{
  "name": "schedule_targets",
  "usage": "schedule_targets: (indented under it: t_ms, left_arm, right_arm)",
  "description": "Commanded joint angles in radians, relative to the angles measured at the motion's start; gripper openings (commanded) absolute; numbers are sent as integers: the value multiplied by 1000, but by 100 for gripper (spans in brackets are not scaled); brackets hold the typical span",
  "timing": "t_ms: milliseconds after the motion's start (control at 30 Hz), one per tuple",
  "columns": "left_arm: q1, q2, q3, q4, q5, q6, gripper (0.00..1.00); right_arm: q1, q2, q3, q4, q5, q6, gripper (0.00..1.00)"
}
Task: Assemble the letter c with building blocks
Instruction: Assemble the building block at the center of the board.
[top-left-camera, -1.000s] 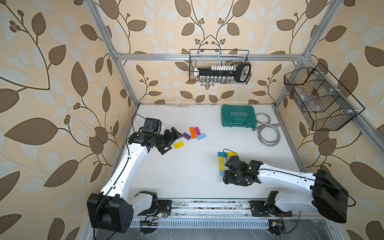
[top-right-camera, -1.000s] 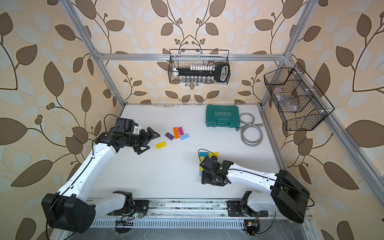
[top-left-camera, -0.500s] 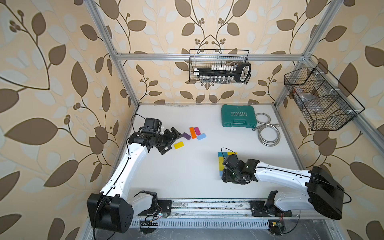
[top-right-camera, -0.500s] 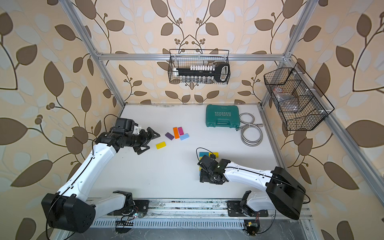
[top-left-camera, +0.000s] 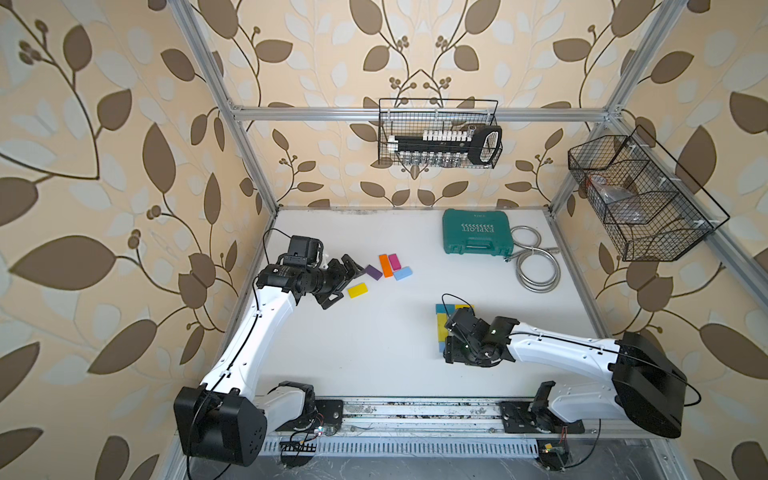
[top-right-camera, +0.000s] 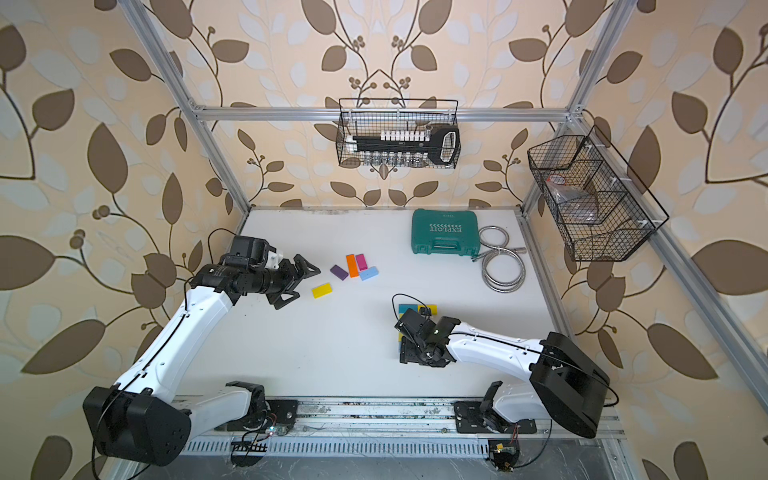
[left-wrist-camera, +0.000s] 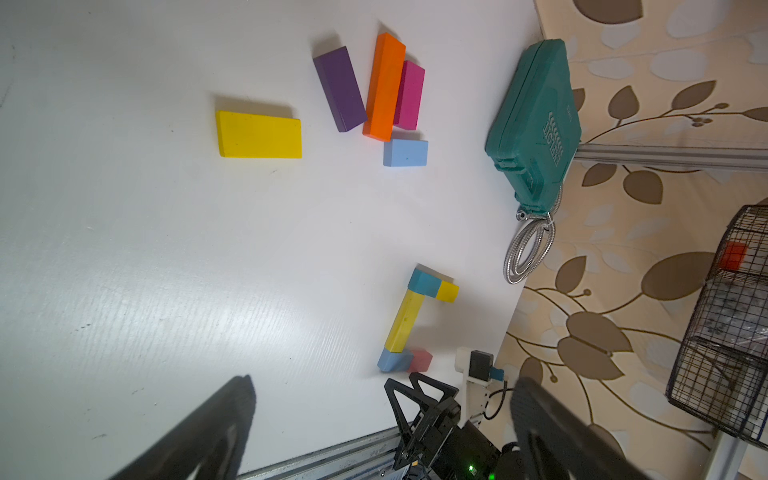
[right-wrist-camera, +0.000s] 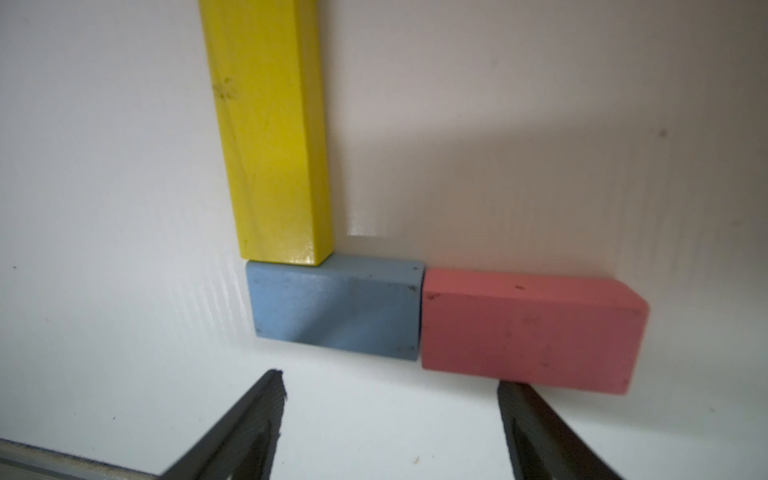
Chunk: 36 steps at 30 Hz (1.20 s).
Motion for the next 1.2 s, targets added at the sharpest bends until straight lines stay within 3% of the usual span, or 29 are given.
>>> schedule_targets:
  t_ms: [0,433,600,933,1167]
  left_arm:
    - [-10,-21,12,4,-9,-3,99]
    - [-10,-21,11,6,-11,-3,99]
    - [-10,-26,11,5,-6,-4,99]
    - [-10,-20,16,4,-5,-2,99]
    - [-10,-11,25,5,-6,-2,99]
  right_arm:
    - [-6,16,22,-7,19,-11,79]
    - [-10,14,32,-10,2,-21,79]
    - [-21,-77,45,-68,-5,-22,79]
    - [-321,-175,33,-137,-66,-182,83]
    - [-354,-140,7,-91,-120,-194,86]
